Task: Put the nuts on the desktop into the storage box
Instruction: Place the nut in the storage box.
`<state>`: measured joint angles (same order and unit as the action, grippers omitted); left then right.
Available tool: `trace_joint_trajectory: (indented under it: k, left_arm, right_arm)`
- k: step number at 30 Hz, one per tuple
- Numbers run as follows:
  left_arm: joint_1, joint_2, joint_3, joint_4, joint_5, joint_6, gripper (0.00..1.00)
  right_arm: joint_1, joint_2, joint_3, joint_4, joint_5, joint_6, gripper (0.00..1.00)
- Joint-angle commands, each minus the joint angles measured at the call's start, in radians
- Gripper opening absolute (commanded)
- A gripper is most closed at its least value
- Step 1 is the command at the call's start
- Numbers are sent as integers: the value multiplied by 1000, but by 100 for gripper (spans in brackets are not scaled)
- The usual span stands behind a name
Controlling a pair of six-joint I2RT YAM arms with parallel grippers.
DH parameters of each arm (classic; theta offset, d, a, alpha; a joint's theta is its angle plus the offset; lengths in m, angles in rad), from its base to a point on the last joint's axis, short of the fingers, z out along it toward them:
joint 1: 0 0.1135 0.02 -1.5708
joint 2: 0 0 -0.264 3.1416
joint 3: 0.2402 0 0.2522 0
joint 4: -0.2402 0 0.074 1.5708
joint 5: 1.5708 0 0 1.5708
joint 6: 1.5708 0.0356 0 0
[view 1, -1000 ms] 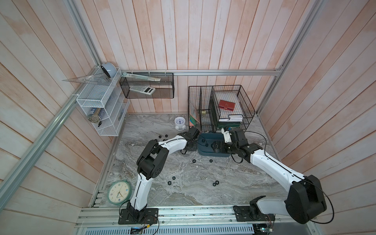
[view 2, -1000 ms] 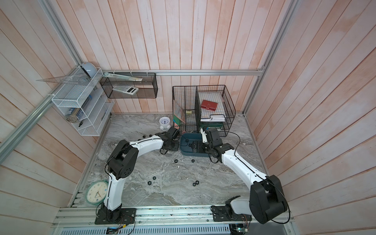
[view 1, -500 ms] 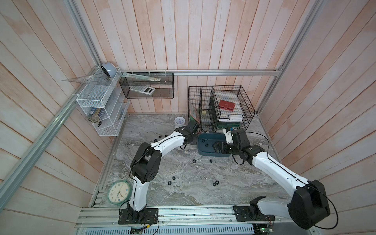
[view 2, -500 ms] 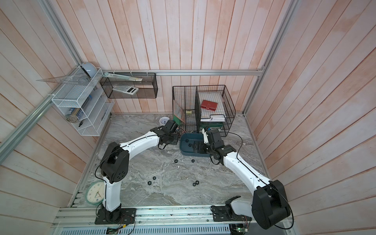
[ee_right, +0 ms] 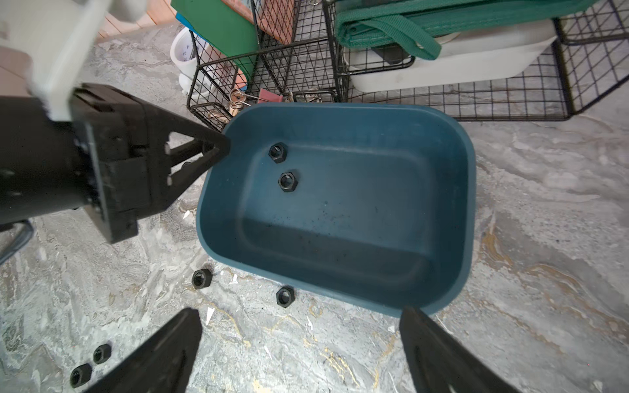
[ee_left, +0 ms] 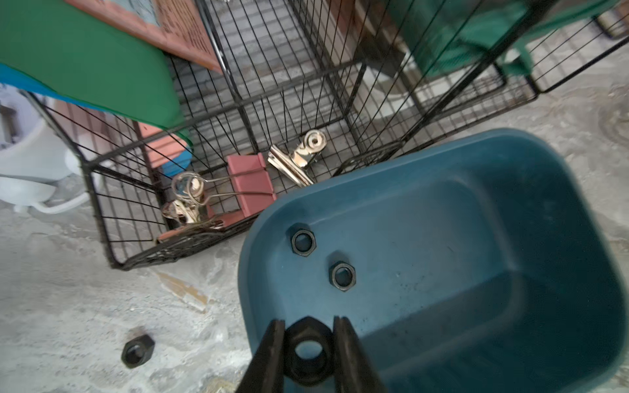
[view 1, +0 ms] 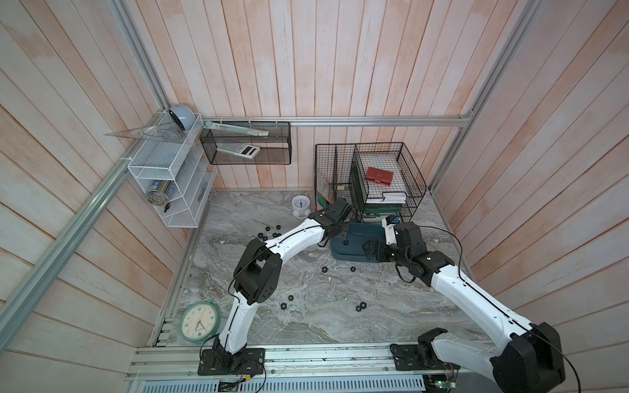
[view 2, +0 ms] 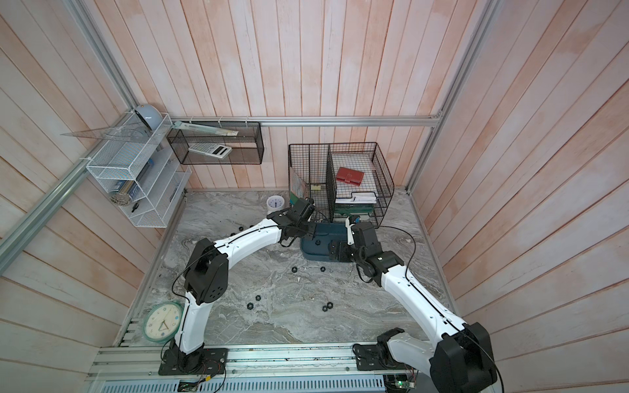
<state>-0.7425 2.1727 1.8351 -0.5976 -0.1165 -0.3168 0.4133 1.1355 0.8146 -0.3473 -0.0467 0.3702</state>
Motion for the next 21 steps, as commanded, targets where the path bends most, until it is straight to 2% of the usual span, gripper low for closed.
trace_joint_trajectory:
  k: [1,9,11,13,16,21]
  left_arm:
    - [-1,50,34,-29,26,14,27]
    - [-1,114,79,-50,53,14,27]
    - [-1,116,84,-51,56,17,35]
    - [-1,112,86,-53,56,17,38]
    - [-1,98,83,-55,55,17,52]
    - [-1,61,88,-65,35,14,55]
  right_arm:
    - [-8,-27,-19,-38,33,8,98]
    - [-11,-56,-29,-57,41,16,98]
    - [-11,-61,-30,-57,42,16,98]
    - [-11,-62,-30,-55,44,17,98]
    - [-12,-58,-29,-50,44,18,98]
    - [-11,-44,-23,-40,36,18,98]
